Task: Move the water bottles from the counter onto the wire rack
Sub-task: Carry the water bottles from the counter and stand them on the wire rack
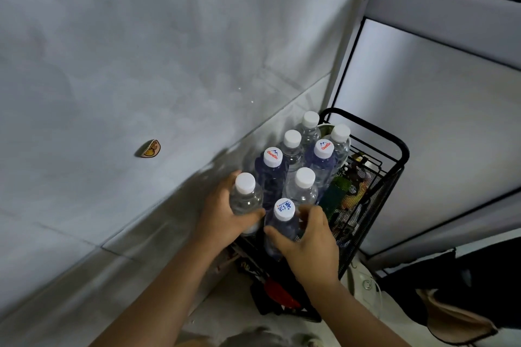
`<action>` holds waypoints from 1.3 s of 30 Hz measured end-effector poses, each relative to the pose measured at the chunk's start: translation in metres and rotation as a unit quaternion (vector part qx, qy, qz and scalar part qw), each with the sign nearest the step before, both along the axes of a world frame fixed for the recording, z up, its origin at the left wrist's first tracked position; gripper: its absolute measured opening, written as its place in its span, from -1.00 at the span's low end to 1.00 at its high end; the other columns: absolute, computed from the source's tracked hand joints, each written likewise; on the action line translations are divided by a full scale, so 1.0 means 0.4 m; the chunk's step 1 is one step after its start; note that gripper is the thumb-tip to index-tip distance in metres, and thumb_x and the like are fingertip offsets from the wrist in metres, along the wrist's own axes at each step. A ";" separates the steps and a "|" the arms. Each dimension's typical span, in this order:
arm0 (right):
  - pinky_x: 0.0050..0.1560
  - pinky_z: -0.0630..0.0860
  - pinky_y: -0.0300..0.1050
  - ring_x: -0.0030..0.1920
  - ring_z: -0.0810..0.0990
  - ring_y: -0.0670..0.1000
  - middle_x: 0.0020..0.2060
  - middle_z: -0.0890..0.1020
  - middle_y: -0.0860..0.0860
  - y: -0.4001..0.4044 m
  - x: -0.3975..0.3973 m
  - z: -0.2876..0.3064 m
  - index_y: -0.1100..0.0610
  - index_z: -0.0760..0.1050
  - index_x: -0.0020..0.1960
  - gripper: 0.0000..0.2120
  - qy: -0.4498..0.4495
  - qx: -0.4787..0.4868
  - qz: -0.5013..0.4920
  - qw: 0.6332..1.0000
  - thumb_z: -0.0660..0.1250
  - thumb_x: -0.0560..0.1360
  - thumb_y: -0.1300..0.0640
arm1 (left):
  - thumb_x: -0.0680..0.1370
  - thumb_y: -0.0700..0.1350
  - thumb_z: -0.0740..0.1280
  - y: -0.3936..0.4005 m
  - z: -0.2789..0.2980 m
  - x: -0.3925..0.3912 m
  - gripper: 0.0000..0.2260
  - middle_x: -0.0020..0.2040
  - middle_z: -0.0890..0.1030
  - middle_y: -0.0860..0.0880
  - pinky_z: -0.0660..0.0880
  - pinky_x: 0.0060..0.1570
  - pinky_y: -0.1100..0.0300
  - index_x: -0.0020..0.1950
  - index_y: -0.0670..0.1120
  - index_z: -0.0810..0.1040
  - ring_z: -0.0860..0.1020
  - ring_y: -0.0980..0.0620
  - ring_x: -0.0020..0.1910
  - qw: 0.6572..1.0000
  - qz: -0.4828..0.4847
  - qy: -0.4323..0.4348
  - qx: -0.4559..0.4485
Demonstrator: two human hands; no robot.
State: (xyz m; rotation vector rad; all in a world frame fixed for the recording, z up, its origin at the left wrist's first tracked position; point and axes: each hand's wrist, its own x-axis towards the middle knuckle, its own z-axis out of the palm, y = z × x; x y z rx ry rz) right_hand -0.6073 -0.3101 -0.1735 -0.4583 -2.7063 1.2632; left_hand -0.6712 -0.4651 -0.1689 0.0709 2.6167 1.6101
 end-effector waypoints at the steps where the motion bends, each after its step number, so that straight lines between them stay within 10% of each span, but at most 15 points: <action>1: -0.12 0.54 -0.06 -0.02 0.54 -0.04 -0.04 0.47 -0.12 0.001 -0.003 0.013 -0.02 0.35 0.06 -0.47 0.025 0.005 -0.001 1.000 0.45 0.22 -0.21 | 0.27 -0.09 0.56 -0.002 0.007 0.005 -0.39 0.11 0.60 0.09 0.47 0.08 0.25 0.27 0.07 0.42 0.56 0.21 0.07 1.000 0.015 0.009 0.005; 6: -0.03 0.50 -0.16 0.04 0.51 -0.07 0.08 0.50 -0.07 0.013 -0.039 0.064 0.05 0.45 0.17 -0.54 0.088 0.025 0.070 0.993 0.46 0.32 -0.01 | 0.36 -0.15 0.50 -0.005 0.049 0.000 -0.43 0.16 0.57 0.10 0.44 0.09 0.34 0.34 0.06 0.43 0.53 0.19 0.11 0.991 0.004 0.123 -0.055; 23: -0.07 0.56 -0.03 -0.12 0.55 0.00 -0.08 0.59 0.05 0.014 -0.094 0.077 0.14 0.50 0.00 -0.70 0.045 -0.007 0.147 0.988 0.49 0.33 0.12 | 0.40 -0.20 0.45 -0.006 0.069 -0.011 -0.59 0.15 0.64 0.00 0.46 0.05 0.27 0.23 0.00 0.56 0.58 0.12 0.06 0.988 0.005 0.106 -0.110; 30: -0.27 0.45 -0.36 -0.27 0.50 -0.15 -0.21 0.55 -0.06 0.078 -0.079 0.109 0.04 0.50 -0.08 -0.77 0.105 -0.023 0.097 0.990 0.45 0.35 -0.03 | 0.42 -0.11 0.43 0.013 0.104 -0.017 -0.58 0.16 0.59 0.05 0.38 0.05 0.44 0.28 0.00 0.52 0.54 0.15 0.06 0.986 0.008 0.124 -0.115; 33: -0.16 0.55 -0.18 -0.23 0.51 -0.14 -0.06 0.52 -0.04 0.103 -0.085 0.129 0.06 0.49 0.00 -0.78 0.110 -0.022 0.046 0.993 0.38 0.41 0.01 | 0.45 -0.19 0.40 0.044 0.127 -0.024 -0.63 0.14 0.53 0.12 0.16 0.01 0.71 0.25 -0.04 0.54 0.42 0.30 0.09 0.978 -0.010 0.167 -0.128; 39: 0.07 0.56 0.05 0.01 0.54 0.01 0.06 0.50 0.03 0.126 -0.085 0.133 0.13 0.54 0.13 -0.76 0.061 -0.030 0.089 0.994 0.34 0.47 0.15 | 0.47 -0.16 0.39 0.065 0.140 -0.029 -0.64 0.28 0.53 -0.06 0.15 0.12 0.58 0.27 -0.07 0.53 0.42 0.18 0.20 0.977 -0.031 0.145 -0.156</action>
